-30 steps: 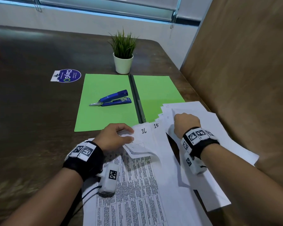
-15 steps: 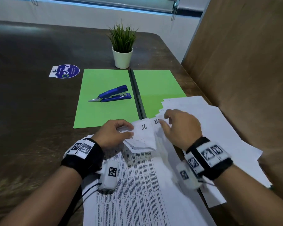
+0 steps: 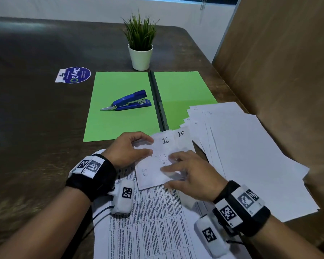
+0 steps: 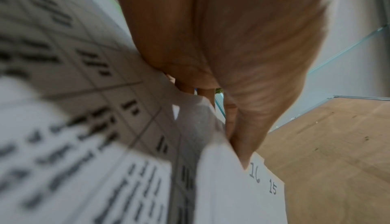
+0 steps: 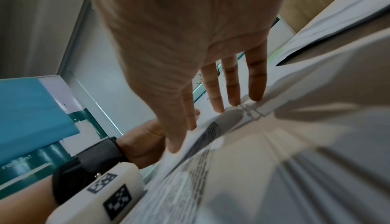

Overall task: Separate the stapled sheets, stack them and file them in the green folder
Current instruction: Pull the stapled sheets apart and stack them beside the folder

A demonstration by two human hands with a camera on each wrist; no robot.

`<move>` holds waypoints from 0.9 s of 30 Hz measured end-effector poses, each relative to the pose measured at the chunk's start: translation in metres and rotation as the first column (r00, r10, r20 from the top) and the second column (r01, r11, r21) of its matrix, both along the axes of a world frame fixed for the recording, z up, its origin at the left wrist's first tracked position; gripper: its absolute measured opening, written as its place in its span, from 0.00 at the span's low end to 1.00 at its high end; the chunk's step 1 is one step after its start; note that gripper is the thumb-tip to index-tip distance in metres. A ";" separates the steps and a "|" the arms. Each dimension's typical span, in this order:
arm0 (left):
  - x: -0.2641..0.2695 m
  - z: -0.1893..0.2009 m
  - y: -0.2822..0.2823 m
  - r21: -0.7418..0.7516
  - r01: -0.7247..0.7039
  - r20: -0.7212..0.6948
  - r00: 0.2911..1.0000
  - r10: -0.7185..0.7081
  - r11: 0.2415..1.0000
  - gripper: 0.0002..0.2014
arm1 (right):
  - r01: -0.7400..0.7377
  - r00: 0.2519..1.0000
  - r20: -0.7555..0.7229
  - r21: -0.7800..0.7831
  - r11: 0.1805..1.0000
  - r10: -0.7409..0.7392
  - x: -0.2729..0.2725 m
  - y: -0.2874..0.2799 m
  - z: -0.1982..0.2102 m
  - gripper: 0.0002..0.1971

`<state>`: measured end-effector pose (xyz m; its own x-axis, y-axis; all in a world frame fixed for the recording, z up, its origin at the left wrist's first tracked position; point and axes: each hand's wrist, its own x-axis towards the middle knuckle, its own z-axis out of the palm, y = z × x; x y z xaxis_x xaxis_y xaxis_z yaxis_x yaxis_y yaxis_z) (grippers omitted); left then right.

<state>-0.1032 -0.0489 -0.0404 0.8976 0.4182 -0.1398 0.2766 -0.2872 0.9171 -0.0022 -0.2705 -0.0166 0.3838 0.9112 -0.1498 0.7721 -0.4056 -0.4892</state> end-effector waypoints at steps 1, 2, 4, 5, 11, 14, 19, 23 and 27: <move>0.000 0.000 0.000 0.000 -0.002 0.002 1.000 0.002 1.000 0.13 | -0.002 1.000 -0.014 -0.004 1.000 0.002 -0.001 0.000 0.000 0.26; 0.000 -0.001 0.000 0.000 -0.007 0.005 1.000 0.007 1.000 0.14 | 0.008 1.000 -0.023 0.001 1.000 -0.008 -0.002 -0.001 -0.001 0.30; 0.000 -0.002 0.002 -0.013 -0.014 0.008 1.000 0.014 1.000 0.17 | 0.076 0.995 -0.070 0.063 0.995 -0.071 -0.001 0.000 -0.002 0.37; -0.001 -0.002 0.003 -0.019 -0.013 0.006 1.000 0.013 1.000 0.19 | 0.134 0.985 -0.118 0.101 0.986 -0.122 -0.001 0.001 -0.002 0.39; -0.002 0.000 0.001 -0.017 -0.023 -0.001 1.000 0.023 1.000 0.17 | 0.271 0.932 -0.276 0.104 0.957 -0.234 0.000 -0.003 -0.010 0.47; -0.001 -0.001 0.002 -0.002 -0.043 0.004 0.999 0.043 0.999 0.13 | 0.282 0.926 -0.284 0.084 0.956 -0.248 0.002 -0.001 -0.014 0.54; -0.002 0.000 -0.001 -0.033 -0.063 0.032 0.997 0.064 0.997 0.08 | 0.240 0.941 -0.267 0.091 0.967 -0.208 0.007 -0.004 -0.019 0.54; -0.003 0.006 -0.005 -0.069 -0.035 0.064 0.997 0.039 0.997 0.19 | 0.220 0.939 -0.295 0.117 0.968 -0.178 0.006 -0.009 -0.016 0.48; 0.000 0.003 -0.004 -0.126 -0.081 0.054 0.995 0.088 0.989 0.25 | 0.241 0.930 -0.318 0.156 0.958 -0.183 0.006 -0.009 -0.017 0.45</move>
<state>-0.1033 -0.0527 -0.0375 0.8679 0.4758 -0.1427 0.2391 -0.1483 0.9596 0.0039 -0.2790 -0.0337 0.5356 0.8359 -0.1204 0.4853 -0.4213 -0.7662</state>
